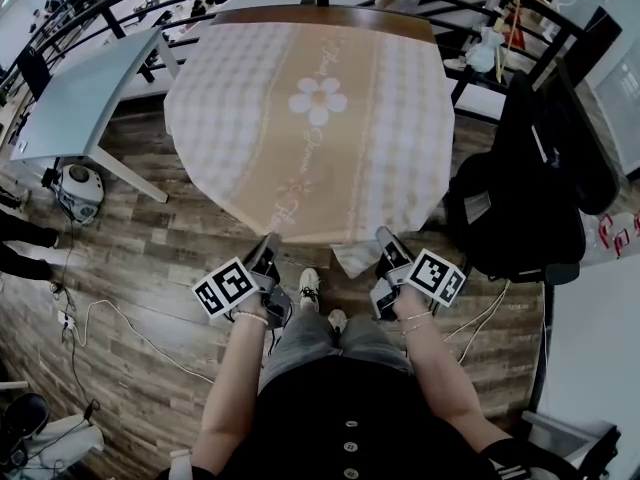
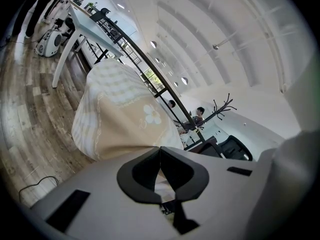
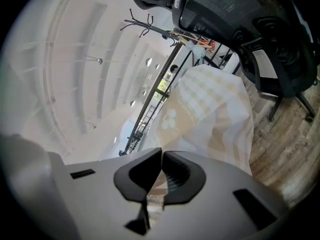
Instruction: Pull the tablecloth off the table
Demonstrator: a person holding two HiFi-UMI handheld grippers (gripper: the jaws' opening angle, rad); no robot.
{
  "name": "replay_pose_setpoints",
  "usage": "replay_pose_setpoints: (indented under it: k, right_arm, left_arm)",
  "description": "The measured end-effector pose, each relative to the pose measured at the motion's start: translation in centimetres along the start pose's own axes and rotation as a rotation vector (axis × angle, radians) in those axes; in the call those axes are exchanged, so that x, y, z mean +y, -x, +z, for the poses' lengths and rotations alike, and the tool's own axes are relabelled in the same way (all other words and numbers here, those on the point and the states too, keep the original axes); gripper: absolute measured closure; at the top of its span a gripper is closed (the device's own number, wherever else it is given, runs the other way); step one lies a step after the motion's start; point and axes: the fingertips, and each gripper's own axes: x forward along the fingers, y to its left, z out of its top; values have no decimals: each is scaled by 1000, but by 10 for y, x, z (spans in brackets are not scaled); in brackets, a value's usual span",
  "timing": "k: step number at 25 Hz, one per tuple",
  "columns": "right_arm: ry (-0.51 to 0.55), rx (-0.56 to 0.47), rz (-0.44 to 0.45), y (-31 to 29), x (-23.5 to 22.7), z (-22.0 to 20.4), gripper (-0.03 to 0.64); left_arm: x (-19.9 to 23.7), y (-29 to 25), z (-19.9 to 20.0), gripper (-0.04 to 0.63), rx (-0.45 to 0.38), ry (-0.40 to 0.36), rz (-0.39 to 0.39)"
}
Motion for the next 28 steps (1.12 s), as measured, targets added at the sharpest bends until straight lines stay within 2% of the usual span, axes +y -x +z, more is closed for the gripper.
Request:
replay_pose_setpoints:
  k: [15,28]
  right_arm:
    - [-15,55,-4,16,-15,-13,589]
    - [-26,80,-4,12,-18,-17,589]
  left_arm:
    - [-1,7,-25,580,25,17,20]
    - [-1,8,-30,580,28,26,28]
